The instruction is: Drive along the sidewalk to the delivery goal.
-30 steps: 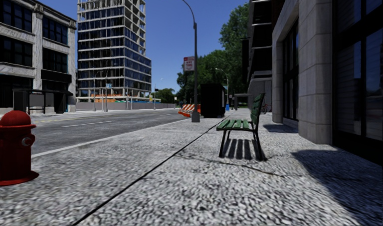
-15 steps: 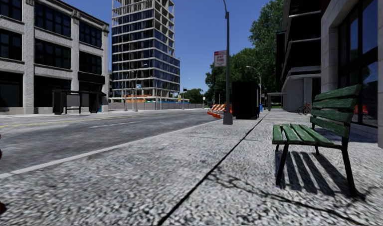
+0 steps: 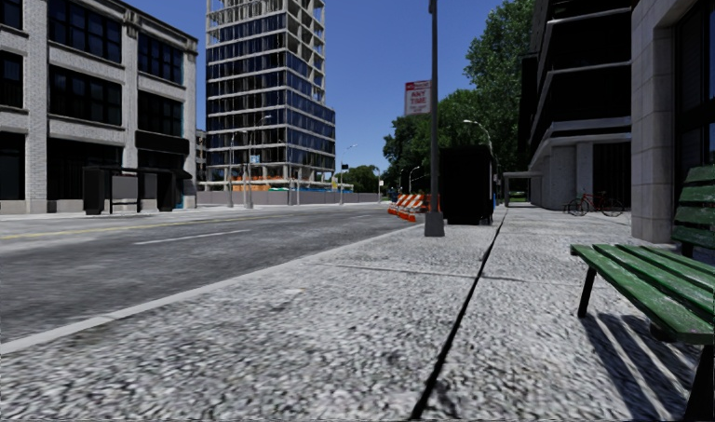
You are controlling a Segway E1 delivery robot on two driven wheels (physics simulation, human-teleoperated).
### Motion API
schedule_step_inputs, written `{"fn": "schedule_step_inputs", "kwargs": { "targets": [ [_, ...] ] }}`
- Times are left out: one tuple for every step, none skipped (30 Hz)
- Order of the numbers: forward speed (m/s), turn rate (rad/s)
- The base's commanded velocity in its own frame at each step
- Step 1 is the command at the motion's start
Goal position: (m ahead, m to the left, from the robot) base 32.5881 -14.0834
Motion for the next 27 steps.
{"fn": "schedule_step_inputs", "kwargs": {
  "targets": [
    [1.95,0.0],
    [1.95,0.0],
    [1.95,0.0],
    [1.95,0.0],
    [1.95,0.0],
    [1.95,0.0],
    [1.95,-0.08],
    [1.95,-0.11],
    [1.95,-0.22],
    [1.95,-0.37],
    [1.95,-0.37],
    [1.95,-0.42],
    [1.95,-0.5],
    [1.95,-0.64],
    [1.95,-0.72],
    [1.95,-0.72],
    [1.95,-0.73],
    [1.95,-0.74],
    [1.95,-0.74],
    [1.95,-0.74],
    [1.95,-0.74],
    [1.95,-0.75],
    [1.95,-0.75],
    [1.95,-0.75],
    [1.95,-0.68],
    [1.95,-0.68],
    [1.95,-0.19]
  ]
}}
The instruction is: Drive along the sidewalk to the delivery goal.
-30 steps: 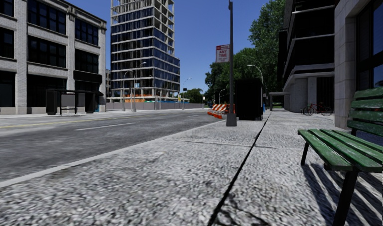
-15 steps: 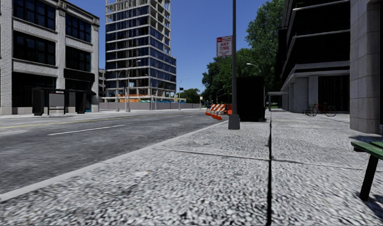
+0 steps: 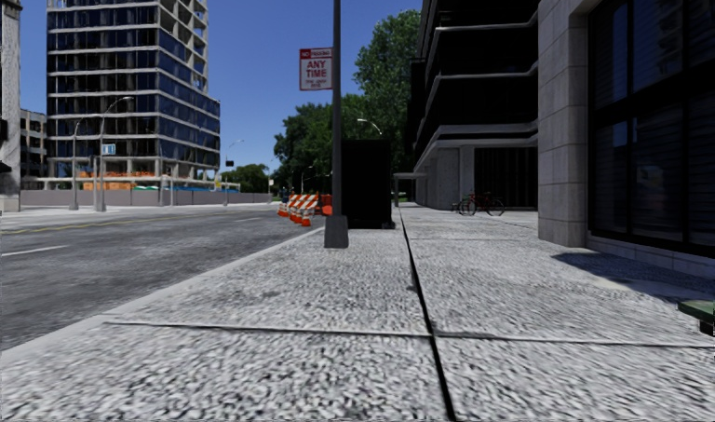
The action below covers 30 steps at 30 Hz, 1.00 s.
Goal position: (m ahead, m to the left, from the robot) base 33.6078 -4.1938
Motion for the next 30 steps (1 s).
{"fn": "schedule_step_inputs", "kwargs": {
  "targets": [
    [1.95,-0.05],
    [1.95,-0.01],
    [1.95,0.0],
    [1.95,0.0],
    [1.95,0.0],
    [1.95,0.0],
    [1.95,0.0],
    [1.95,0.0],
    [1.95,0.0],
    [1.95,0.0],
    [1.95,0.0],
    [1.95,0.0],
    [1.95,0.0],
    [1.95,0.0],
    [1.95,0.0],
    [1.95,0.0],
    [1.95,0.0],
    [1.95,0.0],
    [1.95,-0.18],
    [1.95,-0.18],
    [1.95,-0.45],
    [1.95,-0.6],
    [1.95,-0.82],
    [1.95,-1.01],
    [1.95,-1.01],
    [1.95,-1.06],
    [1.95,-1.08],
    [1.95,-1.08],
    [1.95,-1.08],
    [1.95,-1.08]
  ]
}}
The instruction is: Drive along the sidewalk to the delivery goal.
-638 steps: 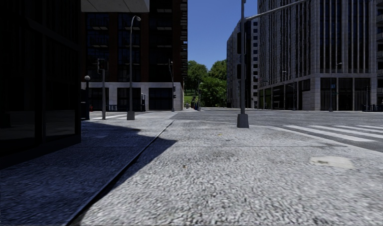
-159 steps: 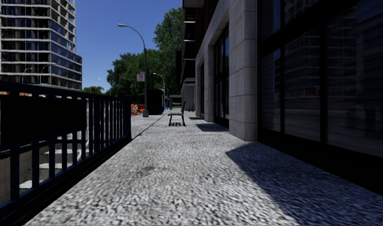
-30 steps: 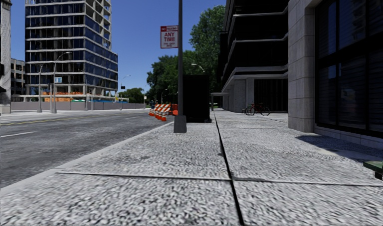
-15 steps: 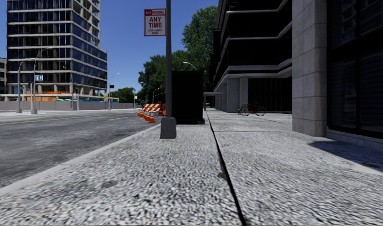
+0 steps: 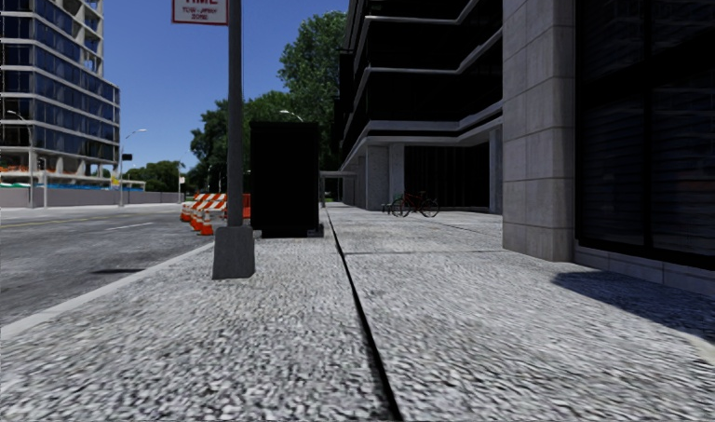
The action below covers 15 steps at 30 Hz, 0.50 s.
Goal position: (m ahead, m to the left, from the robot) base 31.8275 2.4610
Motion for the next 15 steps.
{"fn": "schedule_step_inputs", "kwargs": {
  "targets": [
    [1.95,-1.08],
    [1.95,-1.06],
    [1.95,-0.26],
    [1.95,-0.06],
    [1.95,-0.06],
    [1.95,-0.01],
    [1.95,0.0],
    [1.95,0.0],
    [1.95,0.0],
    [1.95,0.0],
    [1.95,0.0],
    [1.95,0.0],
    [1.95,0.0],
    [1.95,0.0],
    [1.95,0.0]
  ]
}}
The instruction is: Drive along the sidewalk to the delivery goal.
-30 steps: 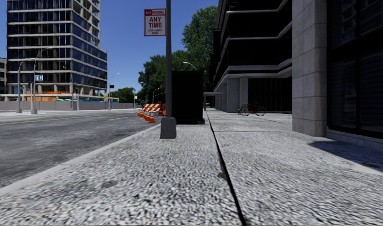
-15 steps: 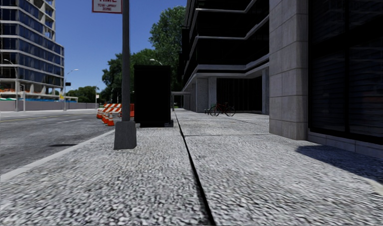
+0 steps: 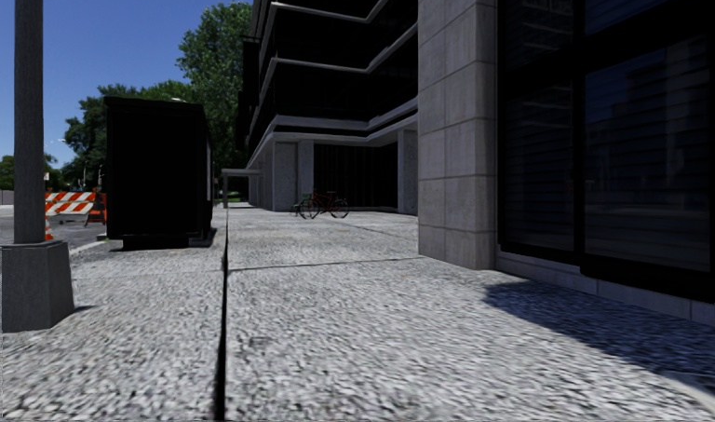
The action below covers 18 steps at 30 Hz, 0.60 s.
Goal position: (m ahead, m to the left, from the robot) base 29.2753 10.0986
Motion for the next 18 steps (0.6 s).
{"fn": "schedule_step_inputs", "kwargs": {
  "targets": [
    [1.95,0.0],
    [1.95,0.0],
    [1.95,0.0],
    [1.95,0.0],
    [1.95,0.0],
    [1.95,0.0],
    [1.95,0.0],
    [1.95,0.0],
    [1.95,0.0],
    [1.95,0.0],
    [1.95,0.0],
    [1.95,0.0],
    [1.95,0.0],
    [1.95,0.0],
    [1.95,0.0],
    [1.95,0.0],
    [1.95,0.0],
    [1.95,0.0]
  ]
}}
